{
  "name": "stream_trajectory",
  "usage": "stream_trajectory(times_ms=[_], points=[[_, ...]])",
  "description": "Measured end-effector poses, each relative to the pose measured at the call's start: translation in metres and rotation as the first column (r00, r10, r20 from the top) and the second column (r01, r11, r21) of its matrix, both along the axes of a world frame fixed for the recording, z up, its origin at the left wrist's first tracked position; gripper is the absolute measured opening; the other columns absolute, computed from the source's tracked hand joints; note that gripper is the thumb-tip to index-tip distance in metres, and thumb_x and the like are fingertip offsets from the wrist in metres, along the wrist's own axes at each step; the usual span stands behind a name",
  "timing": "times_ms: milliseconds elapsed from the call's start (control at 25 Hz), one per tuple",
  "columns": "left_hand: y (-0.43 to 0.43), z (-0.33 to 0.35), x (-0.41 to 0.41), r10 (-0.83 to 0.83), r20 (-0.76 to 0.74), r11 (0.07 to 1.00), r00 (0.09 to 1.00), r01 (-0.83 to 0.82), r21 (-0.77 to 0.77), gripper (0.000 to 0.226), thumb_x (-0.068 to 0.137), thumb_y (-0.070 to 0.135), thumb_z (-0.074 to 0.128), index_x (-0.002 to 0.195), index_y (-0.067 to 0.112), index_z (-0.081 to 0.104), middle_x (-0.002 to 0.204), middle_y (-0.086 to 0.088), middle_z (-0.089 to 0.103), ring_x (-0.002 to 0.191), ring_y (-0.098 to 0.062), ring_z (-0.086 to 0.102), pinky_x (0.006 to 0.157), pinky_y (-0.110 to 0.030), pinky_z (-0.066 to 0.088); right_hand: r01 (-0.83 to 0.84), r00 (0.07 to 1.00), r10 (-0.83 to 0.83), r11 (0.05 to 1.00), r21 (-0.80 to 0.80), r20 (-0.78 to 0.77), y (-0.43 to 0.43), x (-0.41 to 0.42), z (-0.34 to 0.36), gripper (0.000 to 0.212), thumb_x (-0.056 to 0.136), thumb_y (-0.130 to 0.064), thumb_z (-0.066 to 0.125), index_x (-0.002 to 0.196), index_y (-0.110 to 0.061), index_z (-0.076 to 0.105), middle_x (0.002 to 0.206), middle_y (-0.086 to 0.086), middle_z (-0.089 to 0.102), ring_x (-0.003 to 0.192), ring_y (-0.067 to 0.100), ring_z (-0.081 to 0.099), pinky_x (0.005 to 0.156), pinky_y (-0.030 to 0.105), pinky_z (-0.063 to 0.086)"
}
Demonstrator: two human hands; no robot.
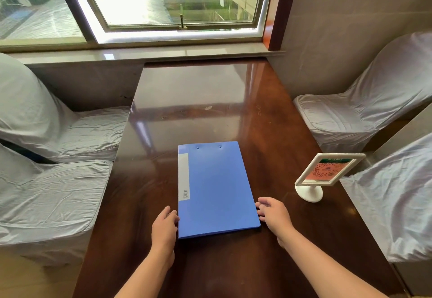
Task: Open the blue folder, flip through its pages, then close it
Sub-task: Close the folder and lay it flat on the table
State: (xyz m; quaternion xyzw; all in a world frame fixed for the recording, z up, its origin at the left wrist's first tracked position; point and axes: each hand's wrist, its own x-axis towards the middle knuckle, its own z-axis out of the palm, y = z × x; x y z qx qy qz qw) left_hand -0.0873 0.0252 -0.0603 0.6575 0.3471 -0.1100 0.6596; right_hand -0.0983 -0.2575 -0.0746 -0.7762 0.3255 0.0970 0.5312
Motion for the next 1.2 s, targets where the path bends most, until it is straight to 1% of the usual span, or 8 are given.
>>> stream_trajectory(times_ms=[120, 440, 560, 640, 720, 1080, 1120, 1200], points=[[-0.004, 0.001, 0.0, 0.001, 0.004, 0.999, 1.0, -0.001, -0.033, 0.051, 0.086, 0.003, 0.047, 0.137, 0.013, 0.049, 0.136, -0.008, 0.057, 0.114, -0.021, 0.055, 0.096, -0.04, 0.046, 0.001, 1.0, -0.001, 1.0, 0.016, 0.011, 0.003, 0.002, 0.0, 0.036, 0.101, -0.022, 0.049, 0.135, -0.012, 0.058, 0.127, 0.005, 0.067, 0.114, 0.023, 0.063, 0.098, 0.043, 0.055], [-0.021, 0.012, 0.024, -0.063, 0.045, 0.995, 0.997, 0.066, -0.074, 0.032, 0.073, 0.013, 0.05, 0.099, 0.027, 0.063, 0.098, 0.004, 0.058, 0.084, -0.013, 0.054, 0.075, -0.034, 0.045, 0.011, 0.999, -0.011, 1.0, 0.008, 0.032, -0.006, 0.02, 0.008, 0.034, 0.099, -0.024, 0.053, 0.13, -0.013, 0.062, 0.106, -0.007, 0.067, 0.107, 0.017, 0.063, 0.093, 0.039, 0.056], [-0.022, 0.012, 0.031, -0.074, 0.034, 0.995, 0.997, 0.076, -0.065, 0.032, 0.076, 0.01, 0.05, 0.099, 0.028, 0.063, 0.099, 0.003, 0.057, 0.088, -0.015, 0.055, 0.078, -0.036, 0.046, 0.016, 0.999, -0.016, 1.0, 0.003, 0.029, -0.011, 0.028, 0.011, 0.037, 0.098, -0.022, 0.054, 0.132, -0.011, 0.061, 0.118, 0.001, 0.07, 0.111, 0.021, 0.063, 0.098, 0.043, 0.054], [-0.023, 0.011, 0.036, -0.091, 0.038, 0.994, 0.995, 0.093, -0.061, 0.028, 0.076, 0.007, 0.047, 0.069, 0.034, 0.047, 0.078, 0.006, 0.051, 0.069, -0.009, 0.044, 0.063, -0.029, 0.035, 0.014, 1.0, -0.014, 1.0, 0.008, 0.026, -0.014, 0.032, 0.011, 0.037, 0.097, -0.02, 0.054, 0.131, -0.01, 0.061, 0.114, -0.001, 0.069, 0.108, 0.02, 0.063, 0.095, 0.04, 0.055], [-0.024, 0.01, 0.041, -0.1, 0.019, 0.994, 0.995, 0.1, -0.052, 0.036, 0.079, 0.002, 0.046, 0.062, 0.033, 0.037, 0.07, 0.008, 0.045, 0.062, -0.008, 0.037, 0.058, -0.028, 0.029, 0.012, 1.0, -0.012, 1.0, 0.007, 0.026, -0.016, 0.035, 0.012, 0.034, 0.097, -0.019, 0.052, 0.129, -0.01, 0.063, 0.1, -0.008, 0.067, 0.1, 0.016, 0.064, 0.089, 0.037, 0.055], [-0.03, 0.011, 0.049, -0.152, 0.02, 0.987, 0.988, 0.152, -0.041, 0.036, 0.082, 0.002, 0.045, 0.064, 0.032, 0.041, 0.073, 0.008, 0.05, 0.064, -0.007, 0.041, 0.058, -0.027, 0.031, 0.023, 0.999, -0.023, 1.0, 0.018, 0.032, -0.022, 0.044, 0.008, 0.037, 0.099, -0.018, 0.051, 0.134, -0.009, 0.059, 0.124, 0.005, 0.068, 0.114, 0.024, 0.063, 0.099, 0.045, 0.054], [-0.028, 0.01, 0.049, -0.153, 0.029, 0.987, 0.988, 0.155, -0.042, 0.032, 0.083, 0.002, 0.045, 0.069, 0.031, 0.05, 0.079, 0.007, 0.055, 0.069, -0.008, 0.047, 0.062, -0.028, 0.037, 0.023, 0.999, -0.024, 1.0, 0.015, 0.029, -0.023, 0.044, 0.008, 0.038, 0.099, -0.017, 0.05, 0.135, -0.009, 0.057, 0.128, 0.007, 0.066, 0.117, 0.025, 0.061, 0.1, 0.045, 0.053], [-0.027, 0.01, 0.047, -0.131, 0.053, 0.99, 0.99, 0.133, -0.052, 0.038, 0.085, 0.001, 0.046, 0.114, 0.019, 0.063, 0.112, 0.002, 0.06, 0.099, -0.016, 0.058, 0.085, -0.037, 0.047, 0.02, 1.0, -0.02, 1.0, 0.003, 0.023, -0.024, 0.044, 0.008, 0.038, 0.1, -0.016, 0.049, 0.136, -0.01, 0.056, 0.131, 0.007, 0.064, 0.119, 0.025, 0.06, 0.101, 0.045, 0.053]])
